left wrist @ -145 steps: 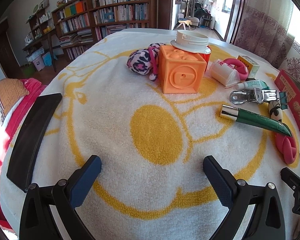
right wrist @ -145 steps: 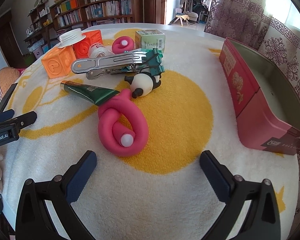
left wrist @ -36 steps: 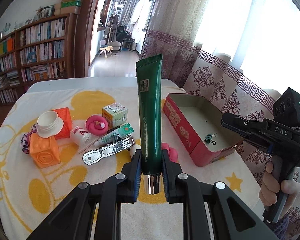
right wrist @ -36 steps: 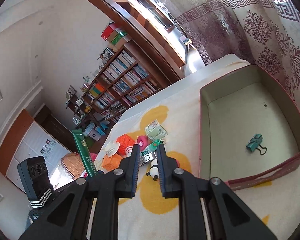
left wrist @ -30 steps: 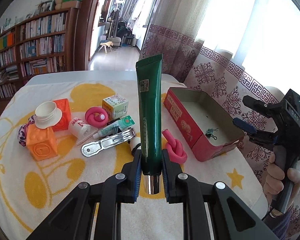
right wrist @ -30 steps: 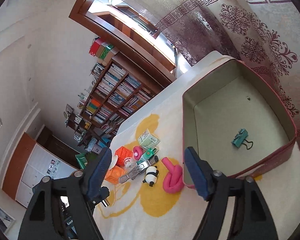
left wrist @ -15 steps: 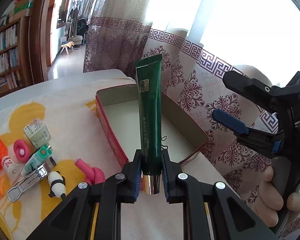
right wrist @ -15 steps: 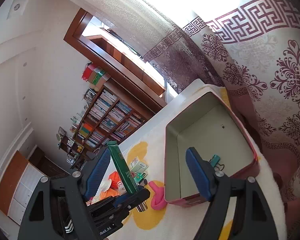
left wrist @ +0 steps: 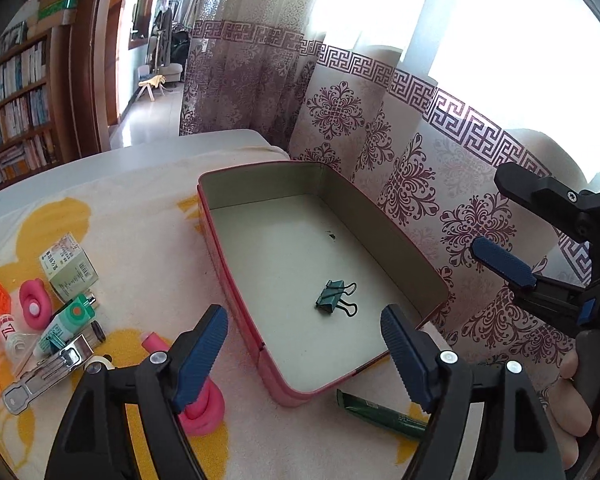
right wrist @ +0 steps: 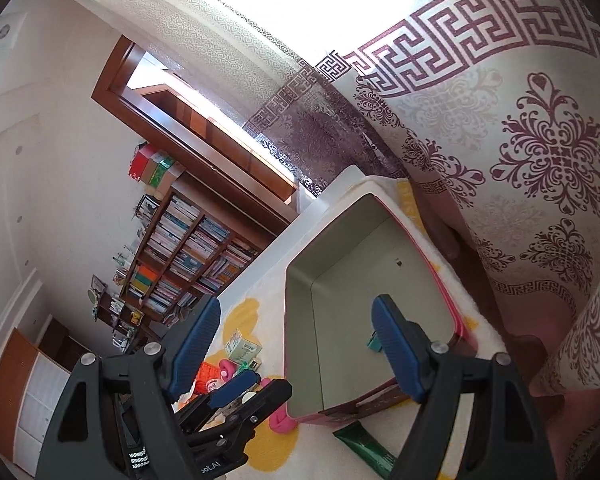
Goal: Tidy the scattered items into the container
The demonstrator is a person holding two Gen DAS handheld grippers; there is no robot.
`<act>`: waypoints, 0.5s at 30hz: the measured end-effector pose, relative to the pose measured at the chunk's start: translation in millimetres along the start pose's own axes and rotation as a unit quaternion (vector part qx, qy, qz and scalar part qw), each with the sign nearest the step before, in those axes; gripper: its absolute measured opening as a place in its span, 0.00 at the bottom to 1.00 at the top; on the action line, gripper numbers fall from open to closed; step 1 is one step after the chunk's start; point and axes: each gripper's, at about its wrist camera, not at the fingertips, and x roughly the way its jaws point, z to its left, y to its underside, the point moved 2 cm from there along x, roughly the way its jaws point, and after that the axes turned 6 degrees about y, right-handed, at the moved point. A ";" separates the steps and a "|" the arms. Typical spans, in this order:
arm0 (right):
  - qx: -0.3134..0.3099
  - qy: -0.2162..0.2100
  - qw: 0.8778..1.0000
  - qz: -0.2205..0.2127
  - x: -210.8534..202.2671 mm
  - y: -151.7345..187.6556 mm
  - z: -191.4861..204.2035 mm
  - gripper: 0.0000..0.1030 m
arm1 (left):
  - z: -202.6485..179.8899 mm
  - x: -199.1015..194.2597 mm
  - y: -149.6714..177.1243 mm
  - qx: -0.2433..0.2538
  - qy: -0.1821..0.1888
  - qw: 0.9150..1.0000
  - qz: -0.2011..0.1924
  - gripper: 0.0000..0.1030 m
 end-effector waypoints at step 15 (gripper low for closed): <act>-0.272 0.160 0.937 0.151 -0.9 124.3 -20.0 0.44 | 31.2 -27.2 44.2 -0.029 -0.027 0.999 0.012 0.78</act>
